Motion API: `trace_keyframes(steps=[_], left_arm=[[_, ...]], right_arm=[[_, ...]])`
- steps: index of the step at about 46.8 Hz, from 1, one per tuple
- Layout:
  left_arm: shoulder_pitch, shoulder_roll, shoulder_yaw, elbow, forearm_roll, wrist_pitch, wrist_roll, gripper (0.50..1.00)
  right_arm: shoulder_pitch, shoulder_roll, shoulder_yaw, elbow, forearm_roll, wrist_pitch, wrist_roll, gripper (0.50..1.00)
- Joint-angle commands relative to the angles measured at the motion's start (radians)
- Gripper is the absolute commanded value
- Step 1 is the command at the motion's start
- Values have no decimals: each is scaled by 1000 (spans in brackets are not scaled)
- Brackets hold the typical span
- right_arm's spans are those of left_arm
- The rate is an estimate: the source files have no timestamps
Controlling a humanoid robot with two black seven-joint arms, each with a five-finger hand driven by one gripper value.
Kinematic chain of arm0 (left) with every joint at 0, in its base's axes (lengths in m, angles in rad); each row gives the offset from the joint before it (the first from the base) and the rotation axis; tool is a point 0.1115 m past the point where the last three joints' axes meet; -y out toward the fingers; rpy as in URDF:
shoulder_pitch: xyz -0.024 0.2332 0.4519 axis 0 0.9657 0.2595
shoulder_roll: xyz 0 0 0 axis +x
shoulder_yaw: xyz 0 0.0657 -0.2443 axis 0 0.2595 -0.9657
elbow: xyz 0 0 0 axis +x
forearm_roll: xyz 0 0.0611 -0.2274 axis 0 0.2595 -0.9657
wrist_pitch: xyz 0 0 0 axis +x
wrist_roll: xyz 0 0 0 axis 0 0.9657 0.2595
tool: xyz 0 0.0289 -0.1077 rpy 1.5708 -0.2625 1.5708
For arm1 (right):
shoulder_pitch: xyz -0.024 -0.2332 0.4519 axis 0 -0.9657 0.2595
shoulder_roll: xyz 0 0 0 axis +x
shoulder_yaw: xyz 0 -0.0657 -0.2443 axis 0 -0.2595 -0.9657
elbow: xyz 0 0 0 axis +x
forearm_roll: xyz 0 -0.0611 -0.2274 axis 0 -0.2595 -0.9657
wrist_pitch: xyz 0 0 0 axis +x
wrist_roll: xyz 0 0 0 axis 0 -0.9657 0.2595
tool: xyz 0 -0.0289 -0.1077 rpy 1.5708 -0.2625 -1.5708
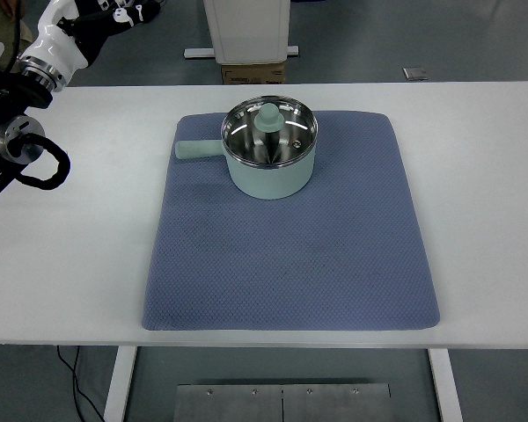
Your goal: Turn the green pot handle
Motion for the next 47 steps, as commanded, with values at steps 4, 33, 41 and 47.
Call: trace_keyframes(steps=[4, 33, 41, 47], left_arm=[[32, -6, 0, 4, -32, 2, 0, 1000], [98, -122, 5, 133, -115, 26, -2, 1000], [105, -153, 3, 170, -115, 34, -2, 1000], [115, -181, 2, 184, -117, 45, -5, 1000]], right_arm=[[0, 0, 0, 0, 0, 0, 0, 1000], [0, 0, 0, 0, 0, 0, 0, 1000], [0, 0, 0, 0, 0, 0, 0, 1000], [0, 0, 0, 0, 0, 0, 0, 1000]])
